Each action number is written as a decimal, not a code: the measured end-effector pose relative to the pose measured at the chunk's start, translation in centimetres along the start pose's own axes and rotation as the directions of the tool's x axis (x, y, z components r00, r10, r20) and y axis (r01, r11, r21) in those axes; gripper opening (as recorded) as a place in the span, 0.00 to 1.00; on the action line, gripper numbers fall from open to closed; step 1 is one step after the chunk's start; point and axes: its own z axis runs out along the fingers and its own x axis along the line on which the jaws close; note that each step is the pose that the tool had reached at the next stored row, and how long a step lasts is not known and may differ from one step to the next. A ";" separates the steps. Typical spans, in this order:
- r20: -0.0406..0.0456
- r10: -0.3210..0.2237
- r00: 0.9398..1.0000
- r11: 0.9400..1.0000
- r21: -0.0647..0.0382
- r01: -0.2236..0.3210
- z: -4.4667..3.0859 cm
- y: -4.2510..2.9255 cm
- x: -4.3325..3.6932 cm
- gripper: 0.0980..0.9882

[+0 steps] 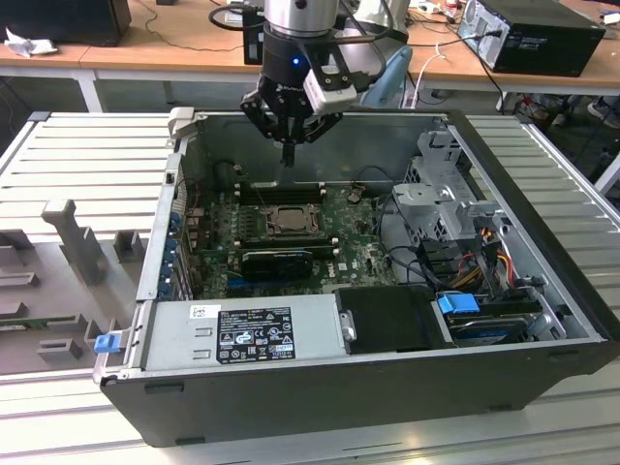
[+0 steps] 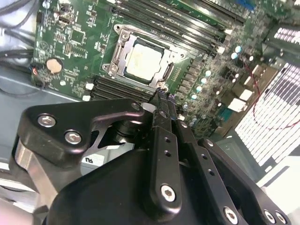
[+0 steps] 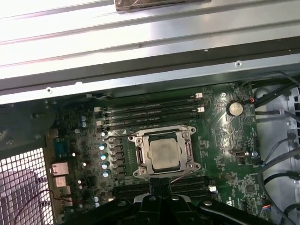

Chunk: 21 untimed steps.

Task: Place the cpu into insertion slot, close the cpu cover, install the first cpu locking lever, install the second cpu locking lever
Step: 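Install the first cpu locking lever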

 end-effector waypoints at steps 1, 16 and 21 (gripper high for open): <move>0.000 -0.016 1.000 1.000 0.001 0.016 0.01 0.00 0.00 0.01; 0.000 -0.217 0.976 0.976 0.007 0.217 0.64 0.00 -0.02 0.01; 0.000 -0.223 0.975 0.975 0.007 0.223 0.79 0.00 -0.02 0.01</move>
